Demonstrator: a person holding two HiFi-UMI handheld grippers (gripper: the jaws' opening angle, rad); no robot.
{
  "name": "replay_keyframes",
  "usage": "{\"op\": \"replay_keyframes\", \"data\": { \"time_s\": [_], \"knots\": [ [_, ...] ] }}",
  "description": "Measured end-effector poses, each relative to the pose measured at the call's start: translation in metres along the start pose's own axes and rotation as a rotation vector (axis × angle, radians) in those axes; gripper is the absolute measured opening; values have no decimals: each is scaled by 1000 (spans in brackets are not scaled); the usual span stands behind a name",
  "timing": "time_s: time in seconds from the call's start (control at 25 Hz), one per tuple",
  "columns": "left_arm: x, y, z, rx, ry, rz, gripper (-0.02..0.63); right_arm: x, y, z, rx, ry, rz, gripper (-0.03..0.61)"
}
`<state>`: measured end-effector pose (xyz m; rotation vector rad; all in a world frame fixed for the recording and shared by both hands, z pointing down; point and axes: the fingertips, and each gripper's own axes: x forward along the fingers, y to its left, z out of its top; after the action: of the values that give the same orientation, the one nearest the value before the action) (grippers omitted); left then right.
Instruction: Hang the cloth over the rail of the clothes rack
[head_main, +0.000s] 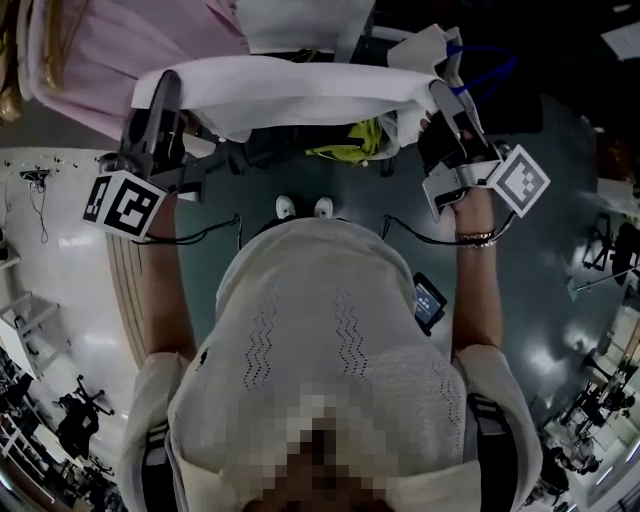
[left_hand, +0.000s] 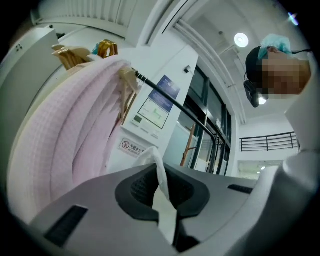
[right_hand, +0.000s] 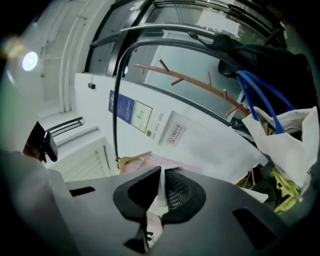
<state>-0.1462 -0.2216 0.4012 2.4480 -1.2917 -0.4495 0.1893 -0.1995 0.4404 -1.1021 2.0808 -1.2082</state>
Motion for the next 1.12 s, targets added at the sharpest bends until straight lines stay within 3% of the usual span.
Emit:
{"op": "replay_keyframes", "data": {
  "time_s": [0.2,0.4,0.72,0.96,1.12],
  "knots": [
    [2,-16,59,69,-107,-70,25,2,56,23,-134,-17,109,21],
    [19,-40,102,238,-125,-104,25,5,109,65,-249,-69,209,21],
    [26,-72,135,381,-122,-170,25,-7,158,94,-400,-98,244,21],
    [30,-103,194,516,-205,-222,25,-4,216,125,-522,-135,322,21],
    [25,-122,220,586,-215,-256,25,-10,244,133,-595,-147,341,21]
  ]
}}
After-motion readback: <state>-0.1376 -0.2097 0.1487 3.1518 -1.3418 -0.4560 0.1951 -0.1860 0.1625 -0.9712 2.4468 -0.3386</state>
